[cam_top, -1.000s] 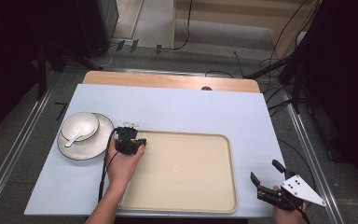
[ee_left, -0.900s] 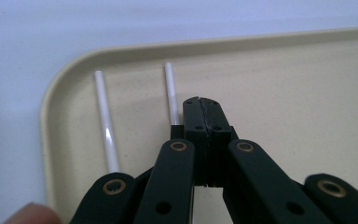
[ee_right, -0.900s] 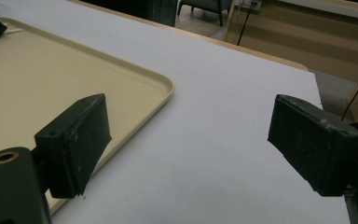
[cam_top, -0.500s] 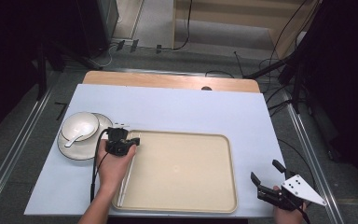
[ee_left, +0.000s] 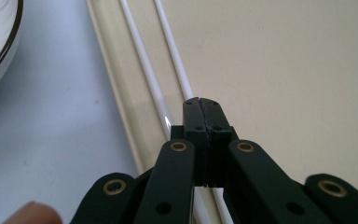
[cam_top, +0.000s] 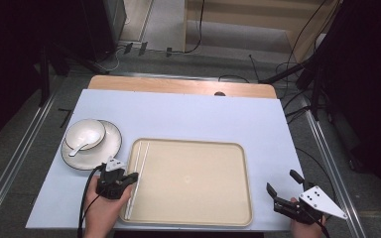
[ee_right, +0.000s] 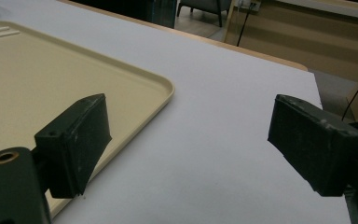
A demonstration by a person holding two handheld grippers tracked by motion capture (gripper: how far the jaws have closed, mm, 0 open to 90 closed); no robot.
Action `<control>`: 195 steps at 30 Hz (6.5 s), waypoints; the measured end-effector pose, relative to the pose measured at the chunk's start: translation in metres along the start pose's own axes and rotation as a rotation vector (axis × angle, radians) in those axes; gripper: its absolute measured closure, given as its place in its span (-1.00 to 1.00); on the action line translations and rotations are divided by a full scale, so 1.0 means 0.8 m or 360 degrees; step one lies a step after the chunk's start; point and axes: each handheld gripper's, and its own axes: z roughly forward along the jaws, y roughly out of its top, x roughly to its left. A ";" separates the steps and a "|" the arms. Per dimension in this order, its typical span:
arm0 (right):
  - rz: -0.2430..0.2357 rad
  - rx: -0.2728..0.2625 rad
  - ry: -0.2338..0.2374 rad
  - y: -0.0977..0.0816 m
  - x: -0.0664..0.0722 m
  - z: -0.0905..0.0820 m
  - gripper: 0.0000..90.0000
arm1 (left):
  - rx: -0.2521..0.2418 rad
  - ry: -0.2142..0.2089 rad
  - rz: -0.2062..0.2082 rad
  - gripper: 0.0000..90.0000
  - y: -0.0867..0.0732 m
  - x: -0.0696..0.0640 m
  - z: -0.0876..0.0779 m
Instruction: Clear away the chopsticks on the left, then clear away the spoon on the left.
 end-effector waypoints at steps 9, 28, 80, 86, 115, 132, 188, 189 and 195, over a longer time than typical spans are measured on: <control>0.0006 0.0004 -0.0001 -0.001 -0.001 -0.001 -0.71 | 0.0017 -0.0027 -0.0008 1.00 -0.028 -0.001 -0.014; 0.0003 -0.0004 -0.0008 0.000 -0.001 -0.002 -0.71 | 0.0051 -0.0077 0.0023 1.00 -0.053 -0.017 -0.022; 0.0002 -0.0018 -0.0038 -0.001 -0.007 -0.002 -0.71 | -0.0289 -0.0087 0.0039 -1.00 -0.001 0.056 -0.070; -0.0006 -0.0011 -0.0023 0.000 -0.006 0.000 -0.71 | -0.0343 -0.0034 0.0008 -1.00 0.015 0.072 -0.090; -0.0014 -0.0005 -0.0024 0.000 -0.004 0.002 -0.71 | -0.0390 0.0222 -0.0332 -0.11 0.051 0.172 -0.106; -0.0020 -0.0002 -0.0023 -0.001 -0.004 0.001 -0.71 | -0.0286 0.0106 -0.0599 0.49 0.040 0.185 -0.100; -0.0006 -0.0003 -0.0029 -0.003 -0.004 0.002 -0.71 | -0.0596 0.0048 -0.0356 0.92 0.050 0.138 -0.137; -0.0003 -0.0003 -0.0030 -0.003 -0.004 0.002 -0.71 | -0.0596 0.0036 -0.0348 0.92 0.050 0.138 -0.138; -0.0007 -0.0007 -0.0030 -0.003 -0.004 0.001 -0.71 | -0.0611 0.0006 -0.0310 0.92 0.053 0.127 -0.139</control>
